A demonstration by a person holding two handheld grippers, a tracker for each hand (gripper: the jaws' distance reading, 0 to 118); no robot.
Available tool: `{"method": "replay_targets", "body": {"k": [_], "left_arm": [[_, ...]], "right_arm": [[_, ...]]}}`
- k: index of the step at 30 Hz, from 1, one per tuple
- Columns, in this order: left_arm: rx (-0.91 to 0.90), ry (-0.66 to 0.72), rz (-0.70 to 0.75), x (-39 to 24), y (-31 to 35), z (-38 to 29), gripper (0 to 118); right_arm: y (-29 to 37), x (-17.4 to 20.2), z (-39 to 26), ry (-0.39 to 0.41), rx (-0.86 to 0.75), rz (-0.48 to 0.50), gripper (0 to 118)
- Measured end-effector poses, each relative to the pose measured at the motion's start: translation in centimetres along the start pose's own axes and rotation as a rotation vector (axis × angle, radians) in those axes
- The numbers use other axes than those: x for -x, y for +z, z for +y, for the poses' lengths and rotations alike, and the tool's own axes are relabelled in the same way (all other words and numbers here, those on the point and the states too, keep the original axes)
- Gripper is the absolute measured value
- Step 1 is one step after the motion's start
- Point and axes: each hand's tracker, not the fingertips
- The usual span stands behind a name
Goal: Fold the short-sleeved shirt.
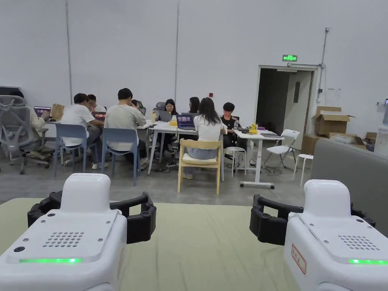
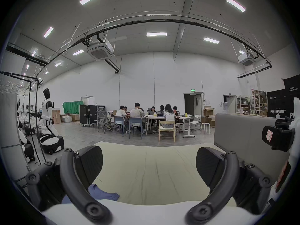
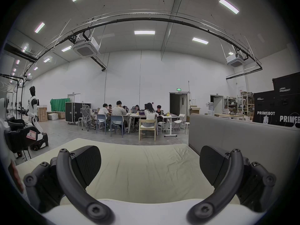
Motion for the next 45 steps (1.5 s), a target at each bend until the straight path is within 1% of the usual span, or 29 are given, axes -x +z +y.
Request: {"method": "replay_targets", "body": {"k": [5,9,18,30,34,45], "left_arm": [[0.006,0.008,0.001,0.24,-0.02,0.13,118],[0.016,0.016,-0.001,0.4,-0.15,0.08,118],[0.017,0.013,0.007,0.61,-0.12,-0.06,118],[0.018,0.008,0.01,0.54,-0.37,-0.03,118],[0.021,0.006,0.008,0.4,-0.46,-0.19,118],[0.009,-0.002,0.007,0.07,-0.4,0.01,118]], "right_arm": [[-0.05,0.02,-0.01,-0.007,-0.003,0.0,118],[-0.06,0.31,-0.13,0.006,-0.004,-0.006,118],[-0.11,0.49,-0.07,0.006,-0.006,0.0,118],[-0.31,0.12,-0.04,-0.017,0.004,0.016,118],[-0.27,0.22,-0.19,-0.007,0.002,0.009,118],[-0.39,-0.25,-0.21,-0.011,0.008,-0.002,118]]}}
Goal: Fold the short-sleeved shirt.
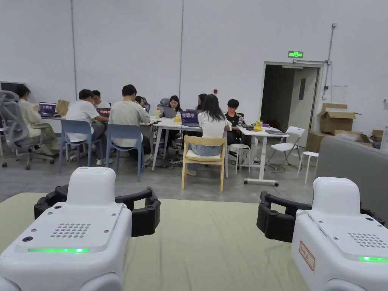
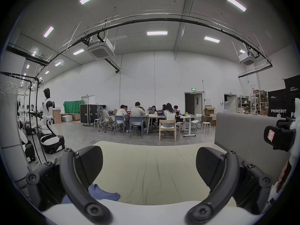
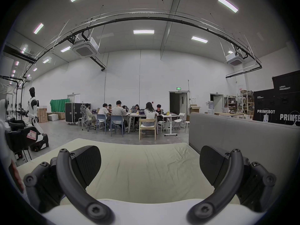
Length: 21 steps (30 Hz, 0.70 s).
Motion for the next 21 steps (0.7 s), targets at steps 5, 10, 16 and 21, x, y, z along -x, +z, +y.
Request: {"method": "replay_targets", "body": {"k": [5,10,16,21], "left_arm": [[-0.011,-0.018,0.005,-0.38,0.29,-0.06,118],[-0.019,-0.03,-0.001,-0.69,0.37,-0.34,118],[-0.014,-0.022,0.008,-0.52,0.22,-0.53,118],[-0.017,-0.028,0.008,-0.44,0.21,-0.41,118]], "right_arm": [[0.0,-0.06,-0.01,-0.001,0.0,0.013,118],[0.11,-0.03,-0.03,0.006,0.001,0.016,118],[0.12,-0.06,-0.2,0.004,0.0,0.017,118],[0.1,0.03,-0.19,0.013,-0.002,0.012,118]]}}
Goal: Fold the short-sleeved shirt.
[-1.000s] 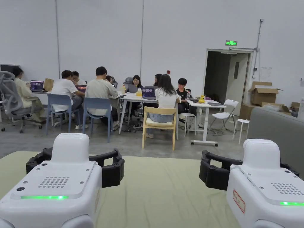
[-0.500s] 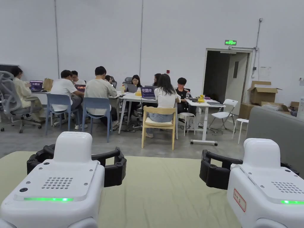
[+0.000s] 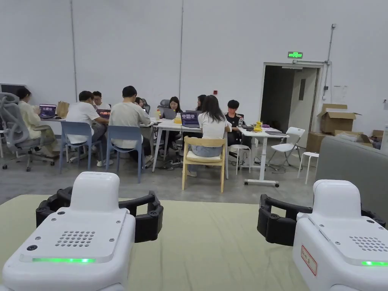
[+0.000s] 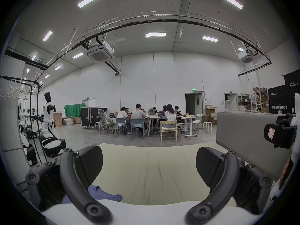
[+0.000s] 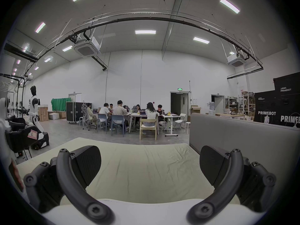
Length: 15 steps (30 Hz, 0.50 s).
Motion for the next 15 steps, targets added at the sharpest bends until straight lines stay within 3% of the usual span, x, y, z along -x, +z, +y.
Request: {"method": "replay_targets", "body": {"k": [7,8,9,10,11,12,13,15], "left_arm": [[-0.007,0.025,-0.069,0.5,0.5,0.0,118],[-0.003,0.035,-0.073,0.5,0.6,-0.1,113],[-0.01,0.04,-0.061,0.4,0.8,-0.2,66],[-0.009,0.037,-0.01,0.2,0.6,-0.2,0],[-0.04,0.043,0.016,0.0,0.4,-0.2,0],[0.016,0.063,-0.005,0.5,0.2,-0.4,0],[0.051,0.111,-0.079,0.8,-0.2,-0.6,0],[0.135,0.191,-0.11,1.4,-0.8,-1.4,0]], "right_arm": [[0.6,0.0,-0.1,-0.004,-0.023,0.0,116],[1.0,0.3,-0.1,0.047,-0.039,-0.042,97],[0.9,0.5,-0.2,0.089,-0.041,-0.085,21],[0.6,0.6,-0.5,0.113,-0.014,-0.113,2],[0.6,0.4,-0.7,0.072,-0.011,-0.097,2],[0.6,-0.2,-1.0,0.041,0.023,-0.02,2],[0.5,-0.7,-1.3,0.015,0.045,0.019,2],[0.6,-1.0,-2.2,0.001,0.071,-0.022,2]]}}
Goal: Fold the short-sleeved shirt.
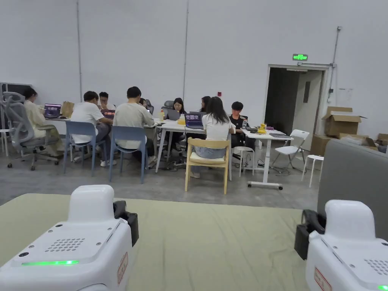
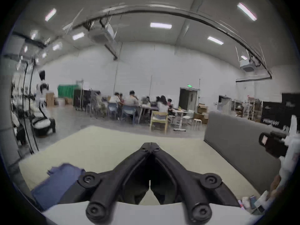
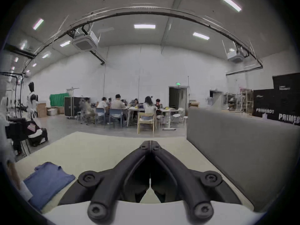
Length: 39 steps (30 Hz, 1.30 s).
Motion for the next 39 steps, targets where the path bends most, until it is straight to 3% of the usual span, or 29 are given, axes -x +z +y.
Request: {"method": "replay_targets", "body": {"k": [3,5,7,11,15,16,18,21,25,30,32,33,34,35,36,37,39], "left_arm": [[0.047,-0.018,0.055,2.1,0.1,-0.4,0],[0.024,-0.016,0.125,5.3,1.7,-0.3,0],[0.0,-0.025,0.229,8.9,3.9,-0.3,0],[0.022,-0.022,0.493,17.1,9.2,0.4,0],[0.146,-0.017,0.641,23.6,12.9,0.3,0],[0.164,-0.018,0.652,24.6,13.1,0.1,0],[0.194,-0.035,0.68,26.7,12.7,-1.3,0],[0.277,-0.049,0.658,28.7,9.6,-3.9,0],[0.407,-0.04,0.501,29.6,1.1,-9.4,0],[0.773,-0.019,0.276,31.8,-13.9,-20.8,0],[0.827,0.009,0.233,32.1,-17.2,-24.0,0],[0.814,-0.049,0.268,32.3,-18.9,-25.1,0],[0.815,-0.056,0.27,32.9,-20.2,-26.1,8],[0.833,-0.049,0.295,33.0,-20.9,-27.2,56],[0.876,-0.058,0.335,33.6,-22.7,-28.4,114],[0.918,-0.053,0.374,34.4,-23.8,-29.3,118],[0.938,0.109,0.289,35.5,-24.5,-30.8,118]], "right_arm": [[-0.9,0.4,-1.1,0.045,0.016,-0.094,2],[-2.1,2.5,-1.2,0.023,0.048,-0.037,2],[-3.7,5.8,-0.9,0.016,0.085,0.132,2],[-5.0,17.2,-0.2,0.091,0.11,0.454,2],[-3.7,28.2,-1.7,0.05,0.18,0.911,2],[-3.6,30.3,-2.3,0.053,0.22,0.957,2],[-3.5,33.7,-4.1,0.091,0.255,0.963,2],[-4.0,35.5,-6.1,0.129,0.262,0.955,2],[-6.8,34.3,-8.3,0.146,0.334,0.901,2],[-10.8,32.3,-11.7,0.193,0.413,0.826,2],[-12.3,32.1,-13.1,0.204,0.44,0.801,2],[-12.7,32.0,-13.9,0.212,0.457,0.794,2],[-13.2,31.8,-14.6,0.22,0.47,0.794,2],[-13.5,31.6,-15.3,0.23,0.473,0.806,2],[-13.8,31.4,-16.0,0.238,0.472,0.809,2],[-13.9,31.3,-16.3,0.24,0.473,0.806,2],[-14.2,31.0,-17.2,0.232,0.501,0.808,2]]}}
